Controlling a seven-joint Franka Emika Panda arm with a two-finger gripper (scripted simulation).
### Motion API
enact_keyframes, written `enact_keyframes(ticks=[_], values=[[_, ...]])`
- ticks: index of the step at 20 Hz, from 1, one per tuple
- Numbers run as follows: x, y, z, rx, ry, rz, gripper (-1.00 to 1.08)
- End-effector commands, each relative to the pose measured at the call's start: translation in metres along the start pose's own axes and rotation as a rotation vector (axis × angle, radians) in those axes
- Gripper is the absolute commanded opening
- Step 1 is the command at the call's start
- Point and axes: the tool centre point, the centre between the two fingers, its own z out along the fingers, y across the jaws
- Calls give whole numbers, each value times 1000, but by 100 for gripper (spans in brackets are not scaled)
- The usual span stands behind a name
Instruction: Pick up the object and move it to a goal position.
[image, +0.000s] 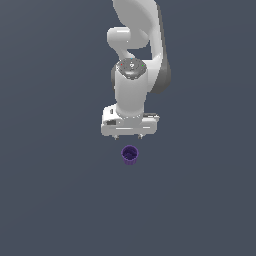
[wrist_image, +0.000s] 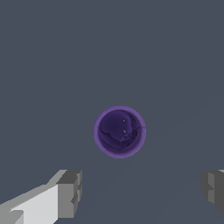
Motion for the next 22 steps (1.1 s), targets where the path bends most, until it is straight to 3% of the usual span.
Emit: enact_keyframes(ticks=[1, 9, 22], values=[[0, 0, 0, 0, 0, 0, 28], [3, -15, -3, 13, 6, -28, 28], [9, -8, 9, 12, 4, -120, 28]])
